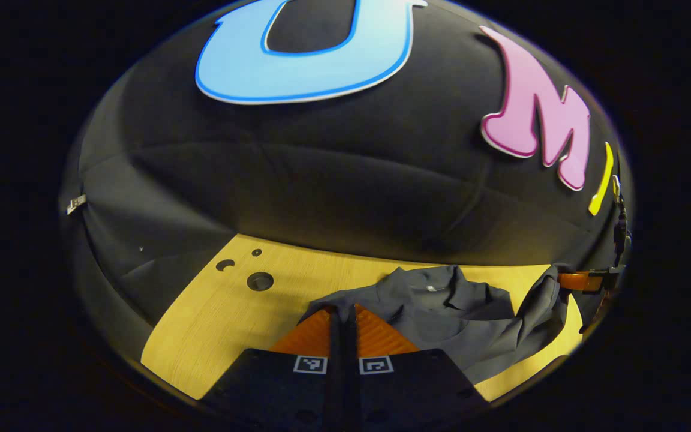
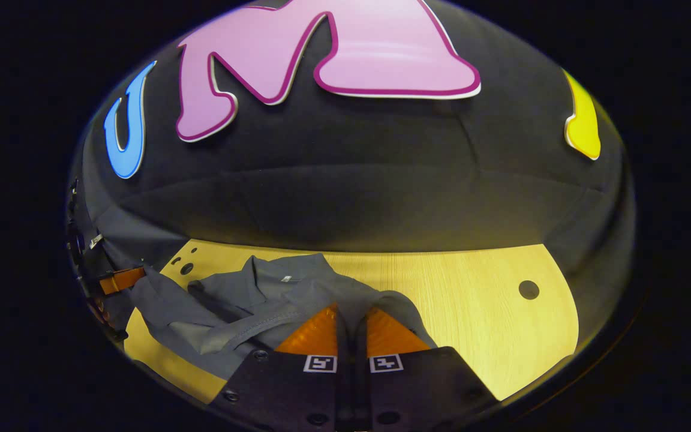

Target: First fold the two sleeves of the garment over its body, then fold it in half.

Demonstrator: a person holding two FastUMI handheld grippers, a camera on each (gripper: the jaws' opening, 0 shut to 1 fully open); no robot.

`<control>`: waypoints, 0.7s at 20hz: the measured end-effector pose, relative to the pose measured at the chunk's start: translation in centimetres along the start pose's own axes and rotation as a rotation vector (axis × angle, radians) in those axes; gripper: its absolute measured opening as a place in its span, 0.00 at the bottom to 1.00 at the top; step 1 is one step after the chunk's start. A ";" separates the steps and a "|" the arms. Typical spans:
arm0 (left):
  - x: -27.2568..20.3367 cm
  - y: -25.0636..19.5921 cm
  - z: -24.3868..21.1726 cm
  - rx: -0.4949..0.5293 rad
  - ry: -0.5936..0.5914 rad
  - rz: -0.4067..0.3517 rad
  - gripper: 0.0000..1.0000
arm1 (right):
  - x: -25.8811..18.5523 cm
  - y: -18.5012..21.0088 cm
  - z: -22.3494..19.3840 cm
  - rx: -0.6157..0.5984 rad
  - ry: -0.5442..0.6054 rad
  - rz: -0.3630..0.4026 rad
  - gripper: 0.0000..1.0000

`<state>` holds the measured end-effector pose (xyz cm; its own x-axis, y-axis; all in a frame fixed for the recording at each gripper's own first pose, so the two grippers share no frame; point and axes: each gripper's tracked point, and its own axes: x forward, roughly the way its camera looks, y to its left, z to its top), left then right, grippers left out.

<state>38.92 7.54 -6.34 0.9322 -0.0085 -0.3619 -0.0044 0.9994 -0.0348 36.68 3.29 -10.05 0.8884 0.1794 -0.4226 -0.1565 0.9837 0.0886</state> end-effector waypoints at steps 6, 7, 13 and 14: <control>4.3 0.2 -1.9 -0.001 0.024 0.012 0.06 | 4.2 -0.6 -2.5 0.013 0.045 -0.016 0.06; 4.5 0.1 -2.2 -0.005 0.027 0.017 0.08 | 4.4 -0.8 -2.8 0.019 0.053 -0.020 0.08; 1.6 -0.4 0.6 0.027 -0.035 0.024 0.29 | 1.7 0.2 -0.4 0.023 -0.016 0.014 0.57; 0.4 -0.5 1.4 0.030 -0.052 0.025 0.41 | 0.7 0.3 -0.2 0.022 -0.030 0.010 0.65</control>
<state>39.82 7.08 -5.13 0.9496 0.0172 -0.3131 -0.0175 0.9998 0.0019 37.21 3.70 -10.53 0.8994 0.1887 -0.3944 -0.1567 0.9812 0.1123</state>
